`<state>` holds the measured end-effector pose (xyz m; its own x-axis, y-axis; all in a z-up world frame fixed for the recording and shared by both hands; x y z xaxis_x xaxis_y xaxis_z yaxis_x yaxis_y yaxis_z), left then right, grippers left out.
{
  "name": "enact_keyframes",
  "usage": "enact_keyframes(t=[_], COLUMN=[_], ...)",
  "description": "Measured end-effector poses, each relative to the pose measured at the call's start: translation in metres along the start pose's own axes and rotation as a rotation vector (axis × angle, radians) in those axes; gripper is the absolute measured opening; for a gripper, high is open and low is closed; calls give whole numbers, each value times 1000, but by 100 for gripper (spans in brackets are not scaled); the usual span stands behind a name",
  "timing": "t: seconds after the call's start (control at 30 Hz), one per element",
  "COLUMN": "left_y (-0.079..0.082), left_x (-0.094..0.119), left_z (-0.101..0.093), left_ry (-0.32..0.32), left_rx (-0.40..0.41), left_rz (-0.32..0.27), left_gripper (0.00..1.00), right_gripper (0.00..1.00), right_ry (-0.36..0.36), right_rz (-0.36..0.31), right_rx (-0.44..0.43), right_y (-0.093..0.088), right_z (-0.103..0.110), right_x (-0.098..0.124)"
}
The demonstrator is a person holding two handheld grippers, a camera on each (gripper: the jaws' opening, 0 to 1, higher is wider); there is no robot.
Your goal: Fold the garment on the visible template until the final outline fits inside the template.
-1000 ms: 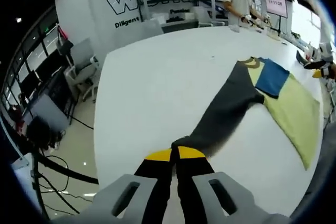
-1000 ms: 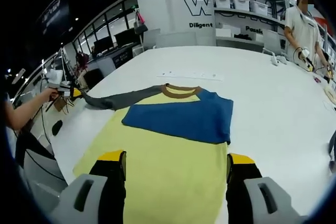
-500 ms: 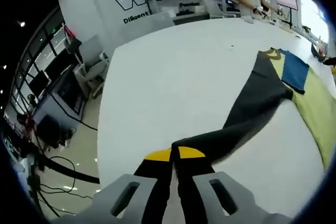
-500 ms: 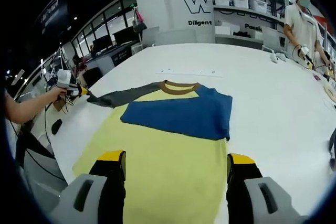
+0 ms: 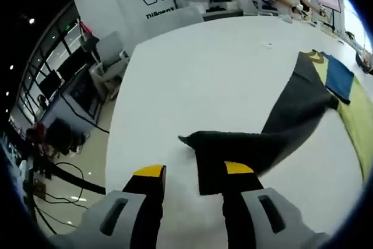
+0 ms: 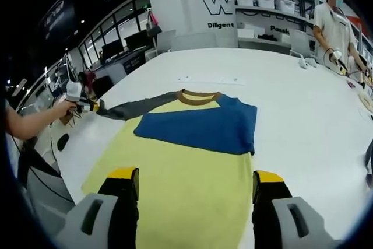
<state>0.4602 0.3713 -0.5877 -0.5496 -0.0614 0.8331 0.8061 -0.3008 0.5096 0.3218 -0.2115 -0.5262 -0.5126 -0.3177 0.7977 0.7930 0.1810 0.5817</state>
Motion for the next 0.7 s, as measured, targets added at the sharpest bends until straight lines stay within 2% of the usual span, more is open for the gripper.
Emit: enact_keyframes(t=[0.07, 0.23, 0.3, 0.47, 0.6, 0.63, 0.7], left_y=[-4, -19, -23, -23, -24, -25, -25], left_x=[4, 11, 11, 10, 9, 10, 10], left_z=[-2, -6, -8, -9, -14, -16, -16], left_ry=[-25, -60, -94, -129, -182, -184, -169], left_rx=[23, 46, 63, 99, 136, 136, 127], left_rz=[-3, 8, 12, 13, 24, 27, 26], left_gripper=[45, 42, 39, 35, 24, 18, 18], right_gripper=[79, 82, 83, 86, 87, 87, 87], right_ry=[5, 19, 23, 35, 35, 35, 36], right_rz=[-6, -9, -8, 0, 0, -3, -5], right_rx=[3, 19, 24, 37, 38, 37, 35], right_y=[2, 4, 3, 2, 2, 1, 0], right_z=[2, 8, 10, 12, 13, 13, 14], right_x=[2, 6, 7, 9, 12, 13, 15])
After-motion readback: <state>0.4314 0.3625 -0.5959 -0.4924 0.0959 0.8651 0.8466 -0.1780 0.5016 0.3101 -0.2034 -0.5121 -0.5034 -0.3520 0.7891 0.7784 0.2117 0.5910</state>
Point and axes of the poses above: the point that each gripper's makers call its tool centre point, and the gripper's own axes: x roughly backward along the fingers, z roughly to its left, y roughly out of its top, the point moved 9 cm from there along x, roughly backward along the fingers, and after that the axes turned 12 degrees about z, right-handed, at the moved point
